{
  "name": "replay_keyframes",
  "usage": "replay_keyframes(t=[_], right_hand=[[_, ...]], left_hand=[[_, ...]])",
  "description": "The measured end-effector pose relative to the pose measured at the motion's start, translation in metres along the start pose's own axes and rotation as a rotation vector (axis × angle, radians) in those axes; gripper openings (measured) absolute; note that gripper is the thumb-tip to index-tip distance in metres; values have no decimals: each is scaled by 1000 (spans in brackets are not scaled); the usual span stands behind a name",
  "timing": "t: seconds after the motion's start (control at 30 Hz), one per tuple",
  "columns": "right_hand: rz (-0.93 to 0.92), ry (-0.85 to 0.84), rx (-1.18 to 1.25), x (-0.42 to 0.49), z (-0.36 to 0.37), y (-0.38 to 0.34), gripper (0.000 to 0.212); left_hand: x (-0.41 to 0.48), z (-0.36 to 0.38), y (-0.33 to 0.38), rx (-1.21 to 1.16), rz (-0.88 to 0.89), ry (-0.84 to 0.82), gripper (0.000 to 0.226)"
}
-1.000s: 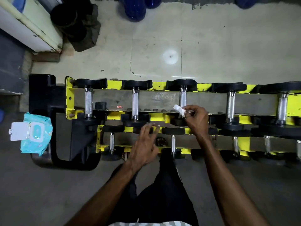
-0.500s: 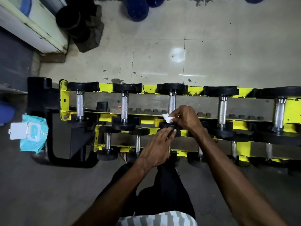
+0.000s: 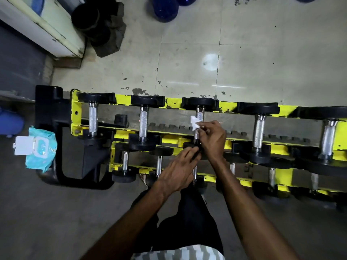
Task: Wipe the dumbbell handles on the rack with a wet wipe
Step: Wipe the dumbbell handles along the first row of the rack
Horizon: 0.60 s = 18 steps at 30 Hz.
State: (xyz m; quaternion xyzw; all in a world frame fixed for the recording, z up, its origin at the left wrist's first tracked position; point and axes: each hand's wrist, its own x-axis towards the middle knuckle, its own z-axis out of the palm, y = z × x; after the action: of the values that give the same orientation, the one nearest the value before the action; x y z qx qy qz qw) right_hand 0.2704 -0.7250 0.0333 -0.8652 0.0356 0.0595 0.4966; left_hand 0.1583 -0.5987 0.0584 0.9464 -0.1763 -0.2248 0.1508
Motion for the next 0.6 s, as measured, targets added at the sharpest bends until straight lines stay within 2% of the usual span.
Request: replay_keyframes(t=[0.13,0.27,0.4,0.53,0.6], right_hand=[[133,154,171,21,3,-2,16],[388,277,319,58,14,-12,16],[459,304,399,52,19,-16,19],[485,253,358,50,20,-20,9],[489,213,406,50,20,-19,22]], left_hand=[[0,-1,2,-38,-20,-10,89],[-2,-3,5,-16,-39,-20,90],[-2,-5,8,8,-42,-6,90],[-2,-4,8,4,-35,3,89],[-4,-1,7,16,-30,16,90]])
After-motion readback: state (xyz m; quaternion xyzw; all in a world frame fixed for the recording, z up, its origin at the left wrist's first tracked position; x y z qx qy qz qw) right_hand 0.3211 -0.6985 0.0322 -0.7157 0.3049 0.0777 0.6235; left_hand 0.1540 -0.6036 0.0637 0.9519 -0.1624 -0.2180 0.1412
